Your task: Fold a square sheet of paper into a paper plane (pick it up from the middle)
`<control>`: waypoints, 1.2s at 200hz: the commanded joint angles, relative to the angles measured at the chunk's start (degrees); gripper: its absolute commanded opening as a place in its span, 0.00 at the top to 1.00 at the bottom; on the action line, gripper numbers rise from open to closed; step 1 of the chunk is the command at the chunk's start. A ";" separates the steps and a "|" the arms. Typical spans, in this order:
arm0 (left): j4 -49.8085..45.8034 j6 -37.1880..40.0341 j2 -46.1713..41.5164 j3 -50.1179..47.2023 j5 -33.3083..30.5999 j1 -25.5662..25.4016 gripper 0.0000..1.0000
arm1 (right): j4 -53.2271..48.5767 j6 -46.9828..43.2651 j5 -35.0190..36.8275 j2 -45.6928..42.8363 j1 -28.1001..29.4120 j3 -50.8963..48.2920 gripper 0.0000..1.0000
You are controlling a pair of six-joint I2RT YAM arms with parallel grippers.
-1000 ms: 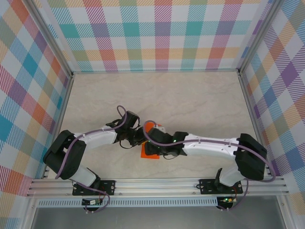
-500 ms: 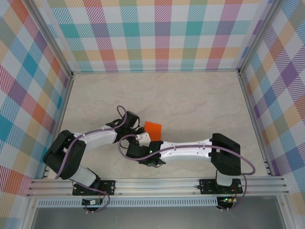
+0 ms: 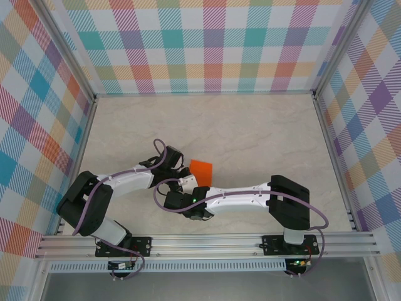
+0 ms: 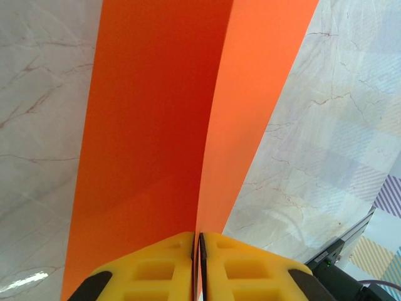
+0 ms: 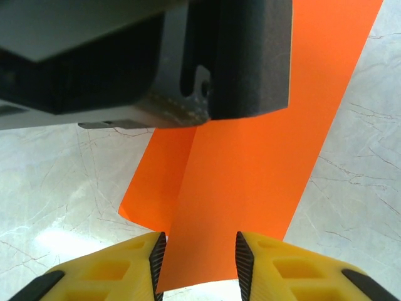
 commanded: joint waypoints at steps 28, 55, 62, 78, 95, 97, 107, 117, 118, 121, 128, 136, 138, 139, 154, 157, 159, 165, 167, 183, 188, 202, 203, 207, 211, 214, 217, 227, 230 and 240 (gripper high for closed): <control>-1.12 0.44 -0.90 1.77 0.75 0.49 0.88 | -1.25 -0.24 0.77 -1.96 -0.25 -0.33 0.72; -1.20 0.43 -0.98 1.83 0.74 0.53 0.88 | -0.67 -0.57 0.73 -2.52 -0.25 -0.74 0.81; -1.34 0.43 -0.98 1.78 0.65 0.53 0.87 | -0.48 -0.60 0.75 -2.70 -0.25 -0.91 0.82; -1.59 0.43 -1.07 1.73 0.37 0.49 0.86 | -0.38 -0.76 0.70 -3.11 -0.23 -1.18 0.87; -3.72 0.01 -2.27 1.74 -2.53 0.49 0.79 | -0.13 -0.59 0.66 -3.53 -0.25 -1.85 0.90; -4.03 -0.11 -2.53 1.70 -3.00 0.49 0.78 | -0.04 -0.59 0.68 -3.67 -0.25 -1.95 0.90; -5.44 -0.51 -4.06 1.42 -5.35 0.49 0.69 | 0.45 -0.52 0.51 -4.16 -0.36 -2.63 0.91; -8.40 -0.70 -5.54 1.37 -7.71 0.49 0.60 | 2.06 -0.85 -0.45 -4.90 -0.68 -3.80 0.91; -8.71 -0.71 -5.72 1.39 -7.92 0.49 0.59 | 2.26 -0.90 -0.61 -5.06 -0.68 -3.90 0.91; -9.55 -0.71 -6.08 1.47 -8.71 0.49 0.57 | 3.08 -1.13 -1.32 -5.38 -0.90 -4.45 0.91; -11.18 -0.67 -7.12 1.57 -10.69 0.49 0.52 | 5.25 -1.68 -3.06 -6.21 -1.46 -5.89 0.92; -13.43 -0.99 -8.39 1.68 -13.06 0.58 0.47 | 7.48 -1.77 -4.65 -7.31 -2.12 -7.48 0.92; -14.02 -1.11 -8.72 1.57 -13.61 0.57 0.47 | 7.98 -1.90 -5.06 -7.65 -2.37 -7.84 0.92; -14.29 -1.17 -8.89 1.54 -13.90 0.57 0.46 | 8.25 -1.91 -5.29 -7.79 -2.41 -8.03 0.92; -16.93 -2.62 -11.81 0.47 -17.40 0.68 0.42 | 13.35 -3.05 -10.20 -9.95 -4.44 -11.39 0.92; -17.23 -3.04 -12.50 0.10 -17.81 0.66 0.42 | 14.27 -3.13 -11.14 -10.30 -4.96 -12.02 0.92; -17.41 -3.32 -12.91 -0.12 -18.09 0.66 0.42 | 14.79 -3.18 -11.71 -10.53 -5.23 -12.44 0.92; -17.46 -4.10 -14.33 -1.02 -18.54 0.66 0.41 | 17.12 -3.77 -14.01 -11.59 -6.20 -13.86 0.91; -17.42 -4.52 -14.71 -1.28 -18.61 0.66 0.41 | 18.10 -4.00 -14.98 -11.84 -6.62 -14.27 0.91; -16.15 -6.27 -18.36 -4.07 -18.35 0.71 0.42 | 23.77 -4.33 -21.06 -14.03 -9.41 -18.05 0.91; -15.75 -6.65 -19.56 -4.95 -18.13 0.66 0.43 | 25.31 -4.58 -23.07 -14.72 -10.50 -19.45 0.91; -14.48 -6.95 -22.44 -6.90 -16.93 0.62 0.48 | 29.41 -4.62 -28.10 -16.28 -13.20 -22.31 0.91; -14.39 -6.95 -22.70 -7.00 -16.75 0.60 0.48 | 29.64 -4.63 -28.45 -16.46 -13.36 -22.47 0.91; -14.04 -6.93 -23.48 -7.45 -16.21 0.58 0.50 | 30.60 -4.73 -29.58 -16.88 -14.03 -23.24 0.91; -13.70 -6.92 -24.14 -7.97 -15.74 0.58 0.51 | 31.66 -4.86 -30.87 -17.23 -14.70 -23.96 0.90; -13.38 -6.86 -24.60 -8.31 -15.24 0.58 0.53 | 32.29 -4.90 -31.74 -17.45 -15.26 -24.49 0.90; -13.04 -6.88 -24.96 -8.65 -14.80 0.51 0.53 | 32.77 -4.98 -32.59 -17.68 -15.73 -24.95 0.90; -11.32 -6.80 -26.01 -9.73 -12.73 0.40 0.56 | 34.60 -5.23 -35.68 -18.08 -17.46 -26.34 0.89; -10.71 -6.78 -26.15 -10.10 -12.12 0.28 0.57 | 35.04 -5.33 -36.55 -18.13 -17.94 -26.79 0.89; -9.00 -6.80 -26.18 -10.82 -10.52 -0.35 0.58 | 35.50 -5.43 -38.42 -18.25 -19.33 -27.51 0.89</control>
